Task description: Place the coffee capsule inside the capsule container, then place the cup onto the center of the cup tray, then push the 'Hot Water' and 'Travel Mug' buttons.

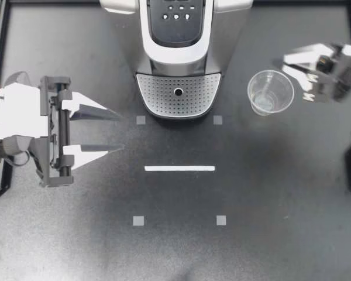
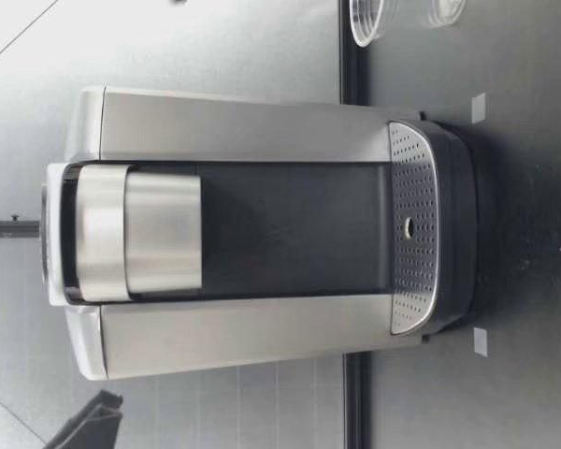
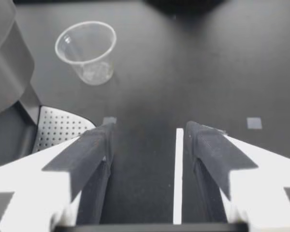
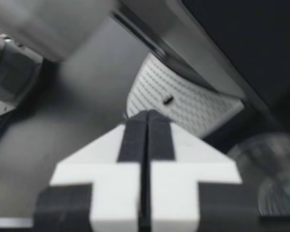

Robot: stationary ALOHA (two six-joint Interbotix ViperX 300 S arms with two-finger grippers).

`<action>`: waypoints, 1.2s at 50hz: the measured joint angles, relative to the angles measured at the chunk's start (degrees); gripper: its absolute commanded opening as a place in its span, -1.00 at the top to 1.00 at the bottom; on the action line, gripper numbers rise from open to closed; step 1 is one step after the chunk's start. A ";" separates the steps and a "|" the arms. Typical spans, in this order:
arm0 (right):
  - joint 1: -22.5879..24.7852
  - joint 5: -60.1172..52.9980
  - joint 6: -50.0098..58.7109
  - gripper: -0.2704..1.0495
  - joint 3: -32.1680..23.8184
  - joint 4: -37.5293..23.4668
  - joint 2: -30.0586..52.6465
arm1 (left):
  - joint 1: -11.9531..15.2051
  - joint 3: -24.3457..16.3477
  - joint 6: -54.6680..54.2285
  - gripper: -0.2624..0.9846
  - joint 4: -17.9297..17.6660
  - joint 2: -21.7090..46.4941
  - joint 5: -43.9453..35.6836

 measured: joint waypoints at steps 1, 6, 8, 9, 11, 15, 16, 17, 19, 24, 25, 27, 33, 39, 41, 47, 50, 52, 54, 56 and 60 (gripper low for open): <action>-0.18 0.35 0.53 0.50 0.62 0.00 -0.70 | 0.00 0.00 0.00 -0.21 0.09 0.09 -0.09; -1.49 2.02 3.87 0.49 3.16 0.09 -2.46 | 0.00 0.00 -0.26 -0.21 0.00 0.53 -0.09; -2.11 2.64 5.45 0.49 4.31 0.18 -2.90 | 0.00 -0.09 -0.26 -0.21 0.00 0.62 -0.09; -2.46 2.81 6.24 0.49 4.75 0.18 -2.90 | 0.00 -0.18 -0.35 -0.21 0.00 0.70 -0.09; -2.99 3.25 7.65 0.49 5.80 0.18 -2.90 | 0.00 -0.26 -0.26 -0.21 0.09 0.97 0.00; -3.87 3.52 10.63 0.49 7.82 0.18 -2.72 | 0.00 -0.35 -0.35 -0.21 0.09 1.23 -0.09; -3.96 3.60 11.34 0.48 8.09 0.18 -2.64 | 0.00 -0.44 -0.35 -0.21 0.09 1.32 0.00; -4.13 3.69 11.87 0.48 8.44 0.18 -2.55 | 0.00 -0.44 -0.35 -0.21 0.09 1.41 -0.09; -4.48 3.87 12.92 0.47 9.05 0.18 -2.29 | 0.00 -0.44 -0.35 -0.21 0.09 1.58 0.00; -5.10 4.31 15.03 0.41 10.63 0.18 -2.02 | 0.09 -0.44 -0.35 -0.21 0.09 2.02 -0.09; -5.10 4.39 15.38 0.39 10.81 0.18 -1.93 | 0.00 -0.44 -0.35 -0.21 0.09 2.20 0.00; -5.19 4.48 15.73 0.35 11.25 0.18 -1.93 | 0.09 -0.44 -0.35 -0.21 0.09 2.37 -0.09; -5.27 4.48 15.91 0.15 11.87 0.18 -1.67 | 0.09 -0.44 -0.35 -0.21 0.09 3.34 0.00; -5.71 4.48 16.00 -0.08 11.95 0.18 -0.70 | 0.18 -0.44 -0.26 -0.21 0.09 4.48 -0.09; -5.71 4.39 16.00 -0.15 11.95 0.18 -0.09 | 0.18 -0.44 -0.35 -0.21 0.09 4.92 -0.09; -5.89 3.69 16.08 -0.22 11.87 0.18 2.72 | 0.53 -0.53 -0.35 -0.21 0.09 5.54 -0.62; -5.89 2.99 16.08 -0.22 11.69 0.18 4.31 | 0.62 -0.44 -0.35 -0.21 0.09 5.63 -0.97; -5.89 2.55 16.08 -0.22 11.51 0.18 5.36 | 0.70 -0.44 -0.35 -0.21 0.09 5.63 -1.32; -5.89 2.20 16.08 -0.22 11.07 0.18 6.50 | 0.70 -0.53 -0.35 -0.21 0.09 5.63 -1.41; -5.89 1.85 16.08 -0.22 10.81 0.18 7.47 | 0.70 -0.44 -0.35 -0.21 0.09 5.63 -1.58; -5.89 1.41 16.08 -0.22 10.02 0.18 9.23 | 0.70 -0.44 -0.35 -0.20 0.09 5.71 -1.58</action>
